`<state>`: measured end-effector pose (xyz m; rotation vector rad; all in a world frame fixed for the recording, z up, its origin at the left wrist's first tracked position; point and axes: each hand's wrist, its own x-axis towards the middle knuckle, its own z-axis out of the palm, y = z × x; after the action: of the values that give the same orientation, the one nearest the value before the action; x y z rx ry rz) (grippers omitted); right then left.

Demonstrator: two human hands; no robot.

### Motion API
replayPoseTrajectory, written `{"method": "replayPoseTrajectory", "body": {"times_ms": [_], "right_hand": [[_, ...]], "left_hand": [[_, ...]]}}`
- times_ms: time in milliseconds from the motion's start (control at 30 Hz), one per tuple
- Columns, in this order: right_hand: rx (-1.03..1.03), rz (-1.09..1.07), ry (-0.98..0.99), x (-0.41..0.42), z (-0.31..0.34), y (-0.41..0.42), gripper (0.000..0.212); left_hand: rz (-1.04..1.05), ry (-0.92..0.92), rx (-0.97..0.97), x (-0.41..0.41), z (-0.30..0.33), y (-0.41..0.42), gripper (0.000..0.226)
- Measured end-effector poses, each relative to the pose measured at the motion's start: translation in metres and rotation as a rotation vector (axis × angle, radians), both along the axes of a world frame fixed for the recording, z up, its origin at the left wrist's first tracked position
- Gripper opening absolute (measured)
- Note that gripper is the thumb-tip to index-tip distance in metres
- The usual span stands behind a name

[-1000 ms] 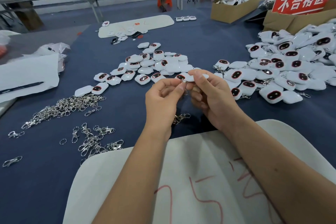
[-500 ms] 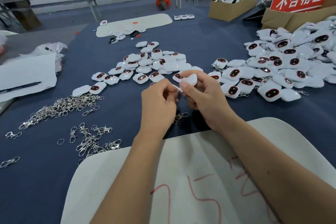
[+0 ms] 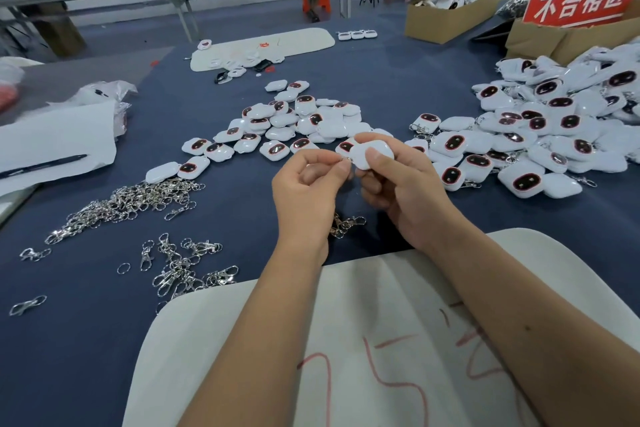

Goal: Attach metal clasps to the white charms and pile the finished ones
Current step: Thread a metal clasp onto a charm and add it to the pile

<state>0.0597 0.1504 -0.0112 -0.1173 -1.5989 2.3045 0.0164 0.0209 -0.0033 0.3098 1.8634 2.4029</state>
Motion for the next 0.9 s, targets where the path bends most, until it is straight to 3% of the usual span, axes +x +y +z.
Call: {"method": "replayPoseTrajectory", "body": {"times_ms": [133, 300, 533, 600, 767, 900], "right_hand": [[-0.045, -0.003, 0.006, 0.0, -0.001, 0.001, 0.019], [-0.044, -0.059, -0.002, 0.001, -0.002, 0.001, 0.008], [0.419, -0.216, 0.024, 0.003, -0.006, -0.007, 0.013], [0.344, -0.196, 0.036, 0.004, -0.005, -0.007, 0.009], [-0.013, -0.028, 0.047, 0.003, 0.001, 0.0, 0.014], [-0.073, -0.012, 0.053, 0.002, 0.001, 0.001, 0.024]], "left_hand": [[0.022, -0.009, 0.009, 0.001, -0.001, 0.002, 0.014], [0.099, 0.305, -0.331, 0.001, -0.001, 0.0, 0.021], [0.125, 0.671, -0.827, 0.002, 0.0, -0.006, 0.021], [0.149, 0.625, -0.744, 0.003, 0.0, -0.005, 0.019], [0.036, 0.033, -0.1, 0.007, 0.001, 0.003, 0.012], [-0.033, -0.176, 0.093, 0.006, 0.0, 0.006, 0.01]]}}
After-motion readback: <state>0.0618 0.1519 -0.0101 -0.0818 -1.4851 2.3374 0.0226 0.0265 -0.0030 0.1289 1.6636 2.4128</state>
